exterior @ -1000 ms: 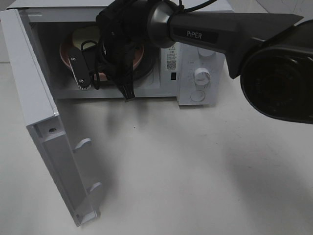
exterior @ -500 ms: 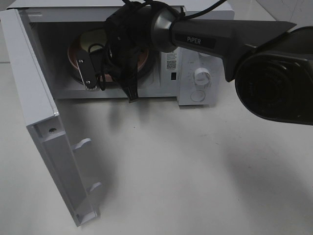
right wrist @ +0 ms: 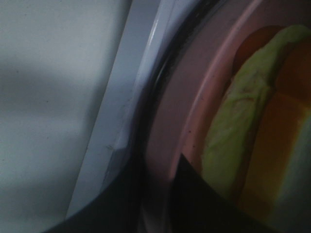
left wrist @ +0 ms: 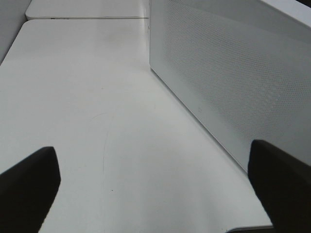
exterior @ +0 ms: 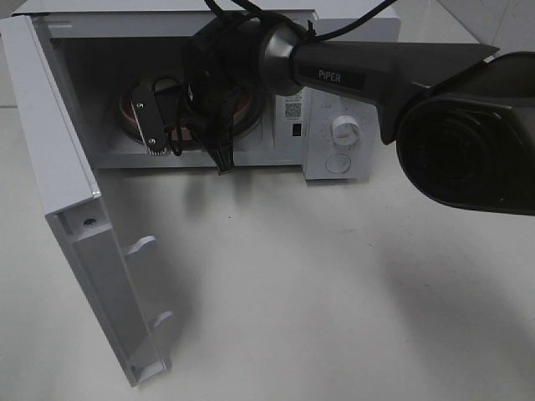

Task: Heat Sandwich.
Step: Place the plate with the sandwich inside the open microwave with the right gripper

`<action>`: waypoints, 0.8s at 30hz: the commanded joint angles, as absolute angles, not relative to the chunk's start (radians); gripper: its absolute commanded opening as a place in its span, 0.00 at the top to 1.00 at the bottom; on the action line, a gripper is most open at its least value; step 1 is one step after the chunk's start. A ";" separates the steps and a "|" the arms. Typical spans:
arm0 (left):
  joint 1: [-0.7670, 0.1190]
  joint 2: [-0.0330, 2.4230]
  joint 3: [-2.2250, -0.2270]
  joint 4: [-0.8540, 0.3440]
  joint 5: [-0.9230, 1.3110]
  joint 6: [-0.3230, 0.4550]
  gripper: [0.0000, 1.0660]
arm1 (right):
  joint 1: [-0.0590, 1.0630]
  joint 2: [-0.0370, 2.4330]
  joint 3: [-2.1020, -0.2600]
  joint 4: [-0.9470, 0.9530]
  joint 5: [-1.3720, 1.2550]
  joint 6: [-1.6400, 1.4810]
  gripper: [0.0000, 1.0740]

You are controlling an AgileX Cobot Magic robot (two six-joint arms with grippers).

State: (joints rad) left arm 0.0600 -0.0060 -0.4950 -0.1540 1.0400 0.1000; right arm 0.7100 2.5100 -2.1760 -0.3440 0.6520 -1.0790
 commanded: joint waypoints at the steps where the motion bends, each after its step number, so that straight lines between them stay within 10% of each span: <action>1: 0.059 -0.030 -0.493 -0.154 1.038 0.094 0.05 | 0.706 2.502 -2.186 -0.352 0.640 -1.064 0.68; 24: 0.059 -0.030 -0.493 -0.154 1.038 0.094 0.05 | 0.706 2.502 -2.185 -0.341 0.608 -0.899 0.24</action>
State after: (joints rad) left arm 0.0600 -0.0060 -0.4950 -0.1540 1.0400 0.1000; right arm 0.7100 2.5100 -2.1760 -0.3430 0.6160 -0.9180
